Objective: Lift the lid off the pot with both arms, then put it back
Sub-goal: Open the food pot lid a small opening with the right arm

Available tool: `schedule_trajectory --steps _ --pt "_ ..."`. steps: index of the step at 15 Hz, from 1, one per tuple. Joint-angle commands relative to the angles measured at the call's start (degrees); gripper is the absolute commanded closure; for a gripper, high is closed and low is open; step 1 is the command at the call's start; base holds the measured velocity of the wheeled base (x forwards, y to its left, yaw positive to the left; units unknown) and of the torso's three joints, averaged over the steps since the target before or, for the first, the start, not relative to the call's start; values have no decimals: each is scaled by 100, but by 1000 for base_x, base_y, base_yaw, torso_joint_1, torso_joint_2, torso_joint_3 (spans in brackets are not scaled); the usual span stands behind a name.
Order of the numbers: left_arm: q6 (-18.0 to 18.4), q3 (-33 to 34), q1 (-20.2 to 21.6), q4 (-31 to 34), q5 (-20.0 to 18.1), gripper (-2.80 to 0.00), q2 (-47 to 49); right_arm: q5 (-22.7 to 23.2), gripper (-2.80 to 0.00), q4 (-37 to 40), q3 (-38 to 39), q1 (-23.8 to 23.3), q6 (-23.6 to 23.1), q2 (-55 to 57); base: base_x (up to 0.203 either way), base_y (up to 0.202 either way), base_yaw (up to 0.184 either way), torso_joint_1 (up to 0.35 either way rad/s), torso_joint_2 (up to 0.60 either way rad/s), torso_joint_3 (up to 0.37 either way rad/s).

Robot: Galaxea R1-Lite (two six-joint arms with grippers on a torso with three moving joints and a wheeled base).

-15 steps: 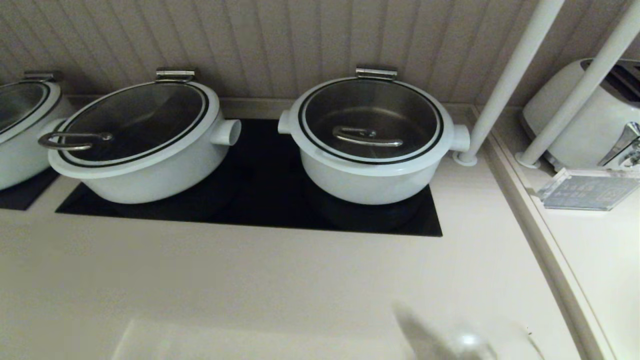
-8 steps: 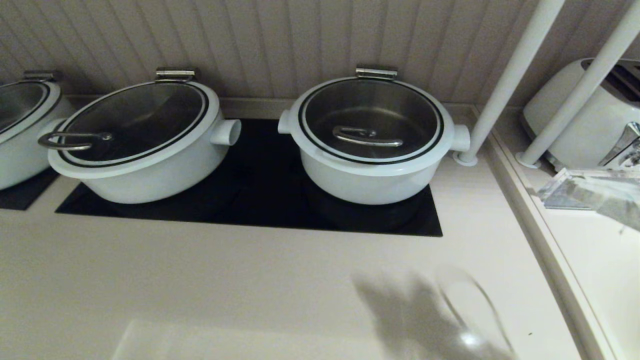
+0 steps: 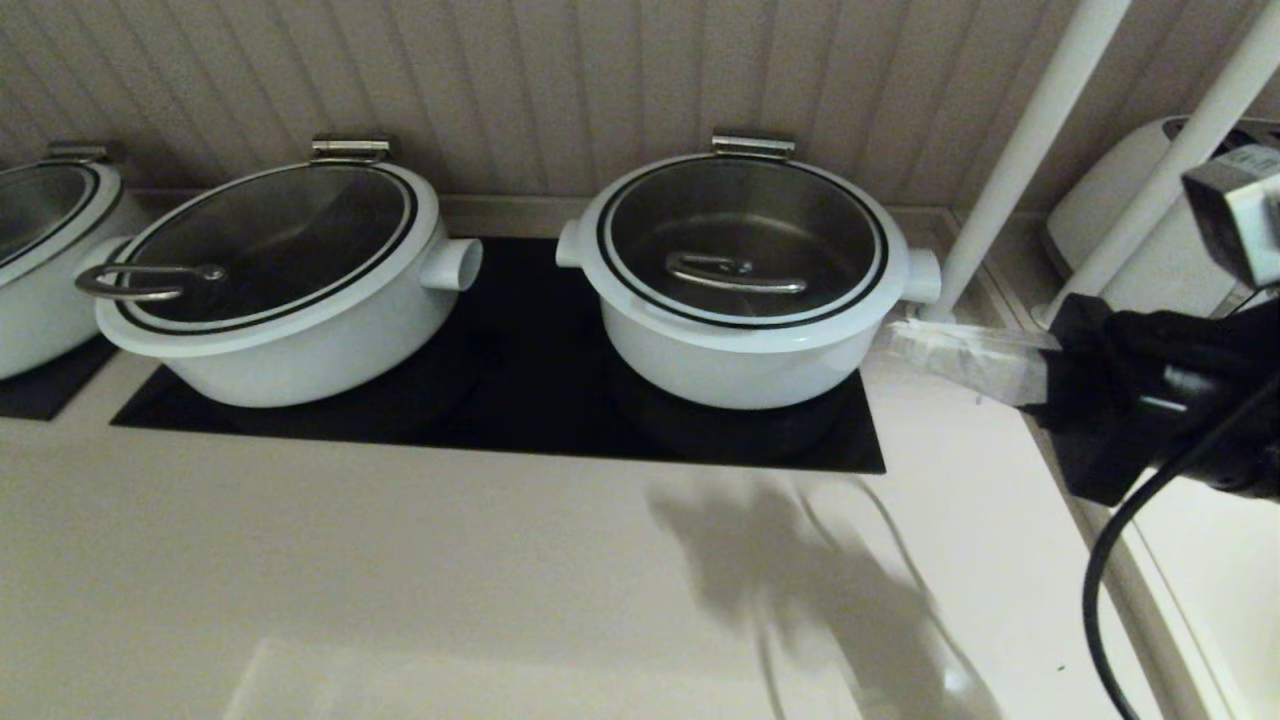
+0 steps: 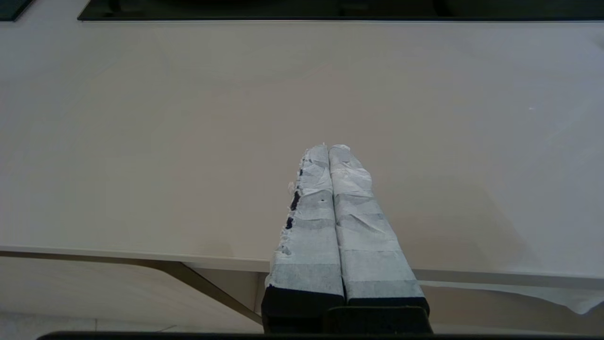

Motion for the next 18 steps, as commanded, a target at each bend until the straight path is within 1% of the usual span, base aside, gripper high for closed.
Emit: schedule_trajectory --steps 1,4,5,7,9,13,18 --pt "1 0 3 -5 0 0 -2 -2 0 -172 -27 111 2 581 0 0 0 0 0 0" --pt "-17 0 3 -5 18 0 -2 -23 0 -536 -38 147 -45 1039 0 0 0 0 0 0" --pt "-17 0 0 -5 18 0 -2 -98 0 -653 -44 171 -108 1170 0 0 0 0 0 0" --pt "-17 0 3 -5 18 0 -2 -464 0 -833 -95 291 -174 1408 0 0 0 0 0 0" --pt "-17 0 3 -5 18 0 -2 -691 0 -914 -226 425 -183 1575 0 0 0 0 0 0" --pt "-17 0 -6 -5 18 0 -2 -1197 0 -921 -728 602 -217 1845 0 0 0 0 0 0" --pt "-17 0 3 -5 18 0 -2 -1448 0 -920 -766 625 -306 1851 0 0 0 0 0 0"
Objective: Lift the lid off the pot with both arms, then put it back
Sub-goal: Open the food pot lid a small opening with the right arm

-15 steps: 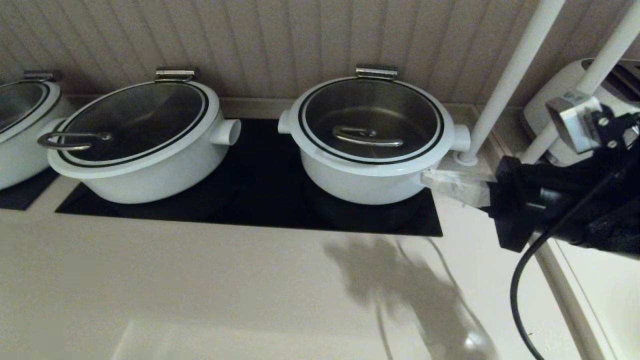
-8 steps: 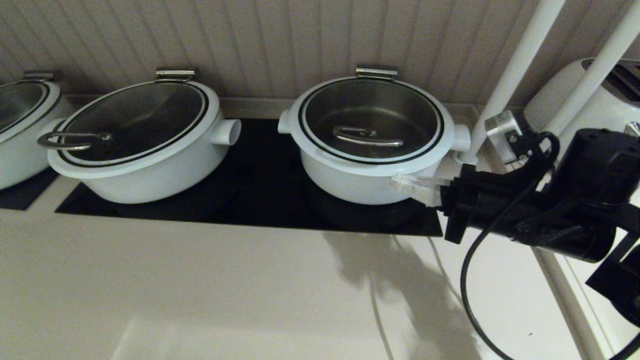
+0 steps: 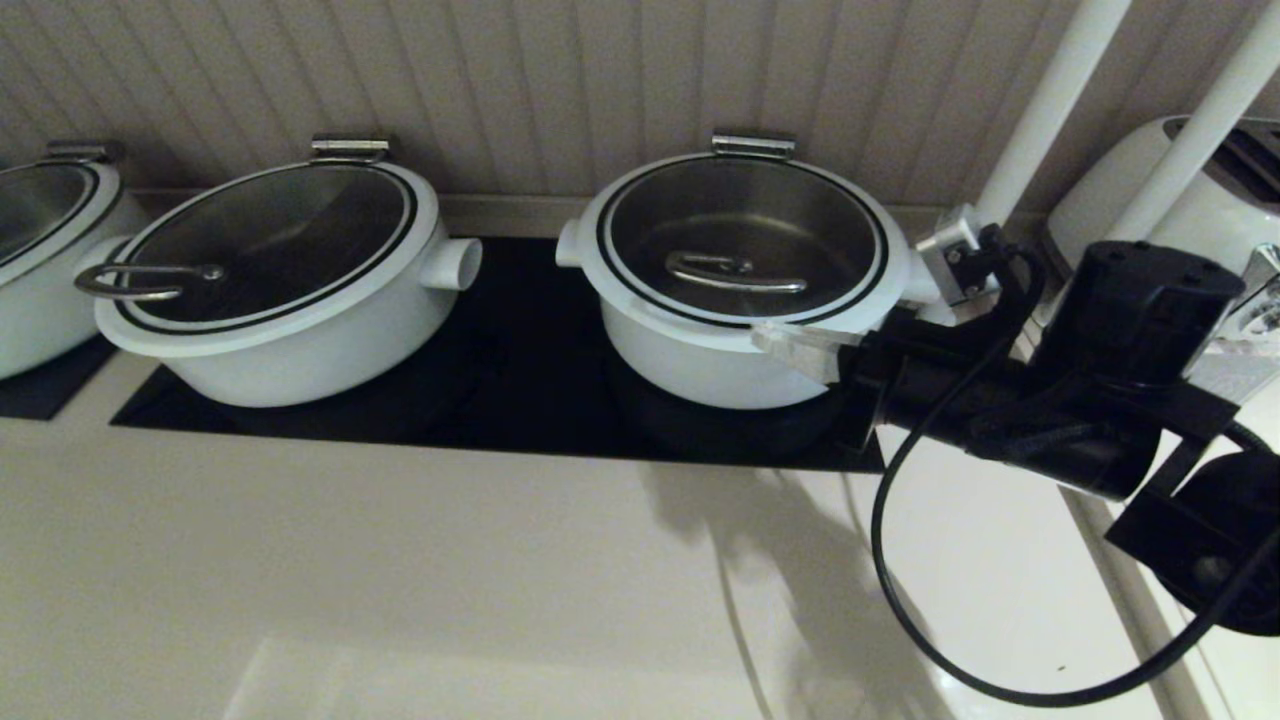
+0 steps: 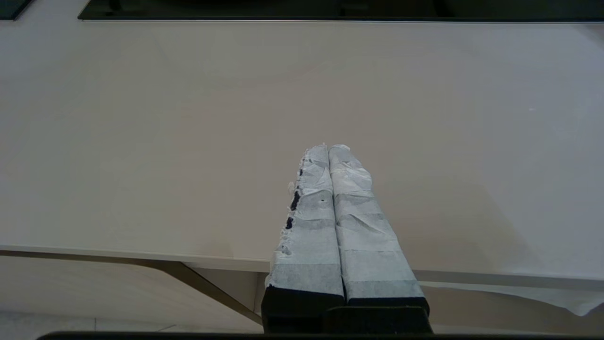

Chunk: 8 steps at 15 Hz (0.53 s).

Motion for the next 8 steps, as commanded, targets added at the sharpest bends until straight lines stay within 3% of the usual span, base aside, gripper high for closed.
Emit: schedule_trajectory --steps 1,8 --pt "3 0 -5 -2 1 0 -2 -50 0 -33 3 4 -5 -6 0 0 0 0 0 0" --pt "38 0 -2 -2 -25 0 -2 -507 0 -33 -107 2 -163 61 0 0 0 0 0 0"
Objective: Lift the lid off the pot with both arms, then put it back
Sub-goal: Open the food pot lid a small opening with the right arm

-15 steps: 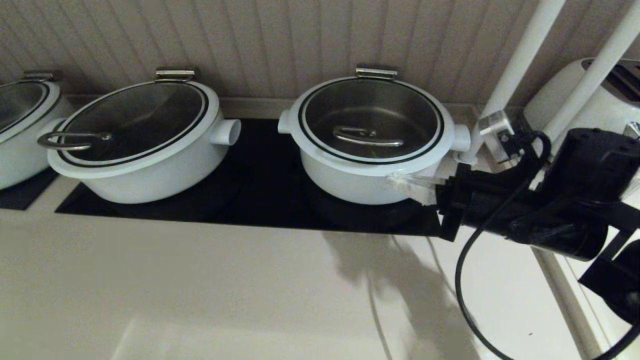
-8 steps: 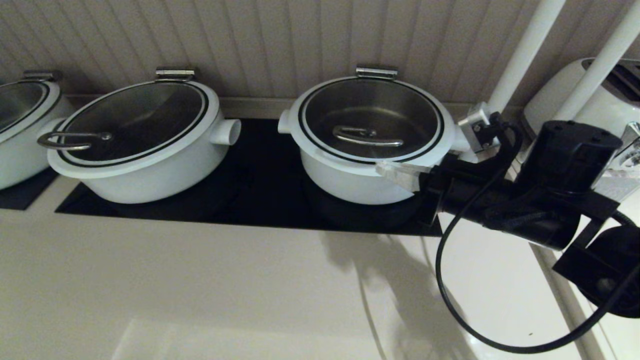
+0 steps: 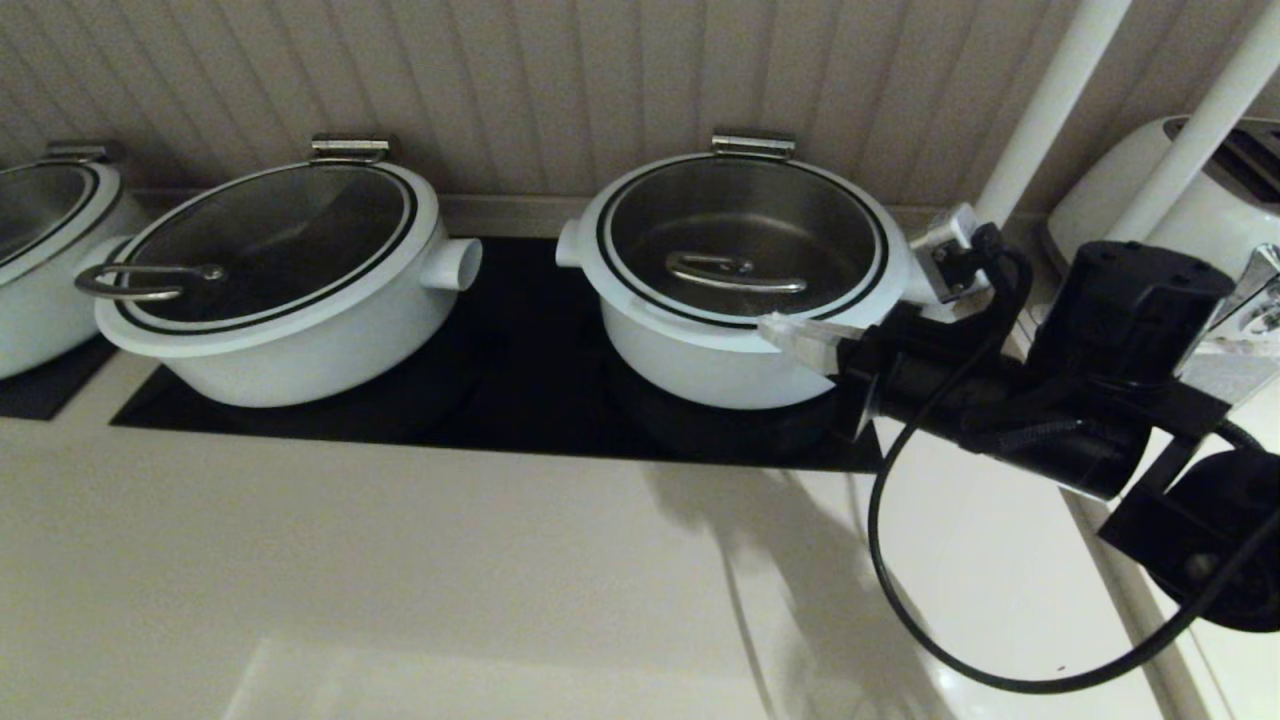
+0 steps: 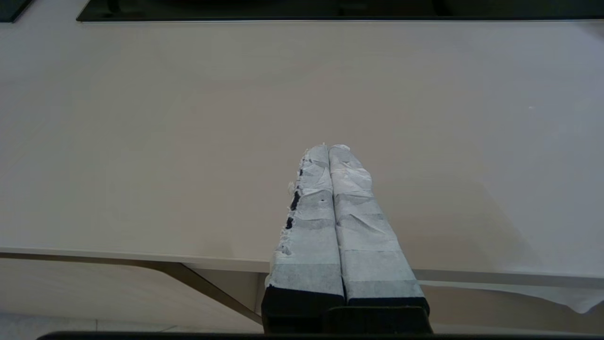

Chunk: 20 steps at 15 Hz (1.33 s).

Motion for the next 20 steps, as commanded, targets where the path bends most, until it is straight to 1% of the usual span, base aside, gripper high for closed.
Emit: schedule_trajectory --steps 1,4,6,11,13,15,16,18,19,20 --pt "0 0 2 -2 -1 0 -2 -103 0 -35 -127 2 -10 71 0 0 0 0 0 0" --pt "0 0 3 -2 -9 0 -2 -263 0 -35 -556 8 -19 272 0 0 0 0 0 0" --pt "9 0 3 -2 -9 0 -2 -381 0 -35 -822 11 -119 405 0 0 0 0 0 0" --pt "9 0 -5 15 -9 0 -2 -468 0 -35 -843 20 -136 380 0 0 0 0 0 0" --pt "120 -9 3 56 -16 0 -2 -477 0 -35 -834 20 -136 326 0 0 0 0 0 0" --pt "401 -26 0 59 -183 0 -2 -477 0 -35 -825 11 -127 279 0 0 0 0 0 0" --pt "548 -41 2 59 -208 0 -2 -477 0 -35 -834 11 -127 259 0 0 0 0 0 0" --pt "628 -125 2 72 -243 0 -2 -477 0 -35 -828 11 -127 211 0 0 0 0 0 0" --pt "622 -272 2 94 -385 0 25 -477 0 -35 -834 11 -127 197 0 0 0 0 0 0" --pt "607 -469 3 195 -692 0 106 -477 0 -35 -834 11 -135 186 0 0 0 0 0 0"
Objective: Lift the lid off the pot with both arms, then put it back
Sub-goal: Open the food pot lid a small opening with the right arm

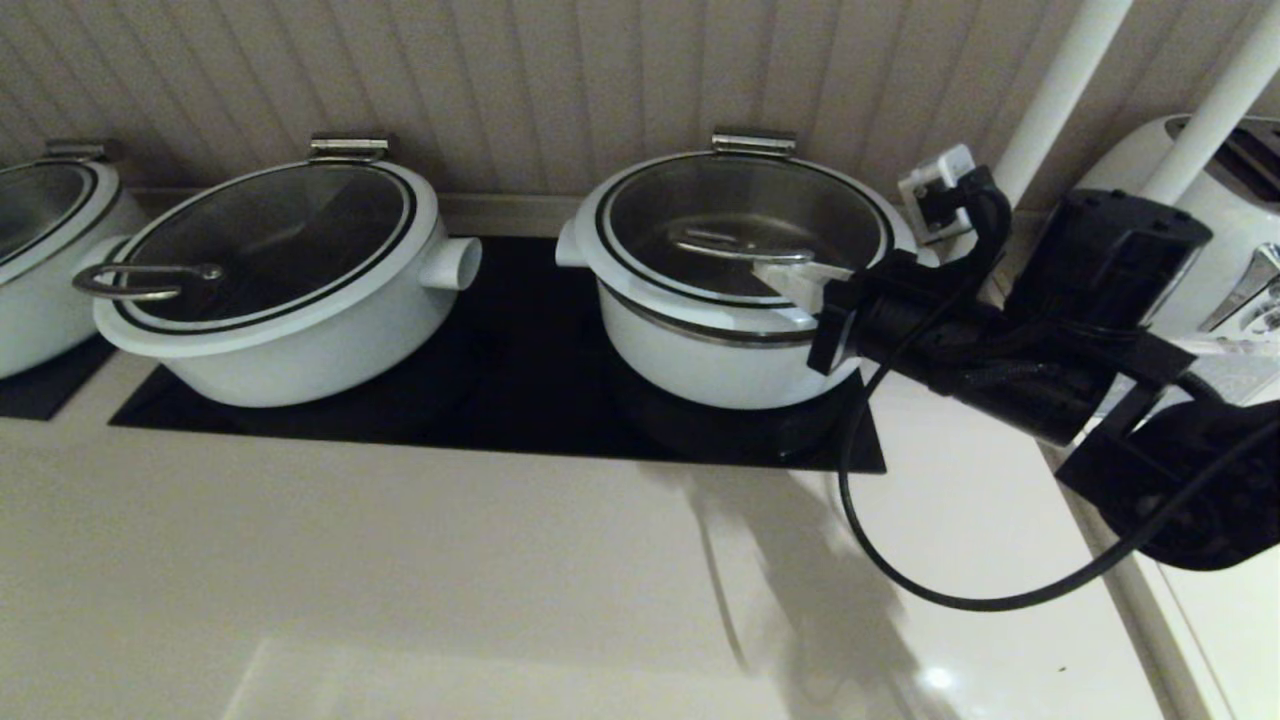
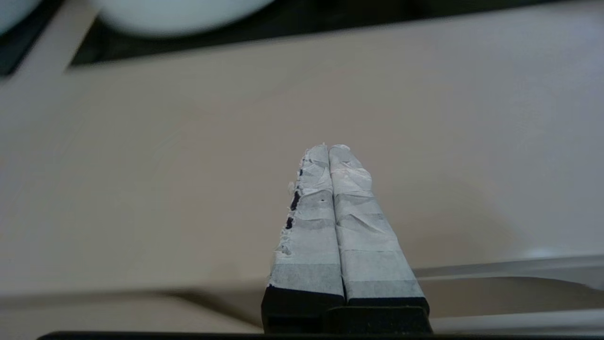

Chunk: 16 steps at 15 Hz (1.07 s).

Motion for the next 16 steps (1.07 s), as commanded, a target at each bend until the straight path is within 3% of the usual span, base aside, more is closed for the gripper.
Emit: schedule_trajectory --steps 1,3,7,13,16 --pt "-11 -459 3 219 -585 0 183 10 0 -41 -18 2 -1 -76 0 0 0 0 0 0" --pt "-6 -700 3 318 -986 0 444 -37 0 -41 -62 2 -1 -76 0 0 0 0 0 0" --pt "-36 -1230 -26 154 -1137 0 1489 -69 0 -41 -210 2 -1 -85 0 0 0 0 0 0" --pt "-129 -1916 -78 -1573 -1339 0 3779 -69 0 -32 -311 2 -1 -94 0 0 0 0 0 0" --pt "-188 -2445 -573 -2218 -1386 0 4714 -69 0 -32 -337 -6 -1 -96 0 0 0 0 0 0"
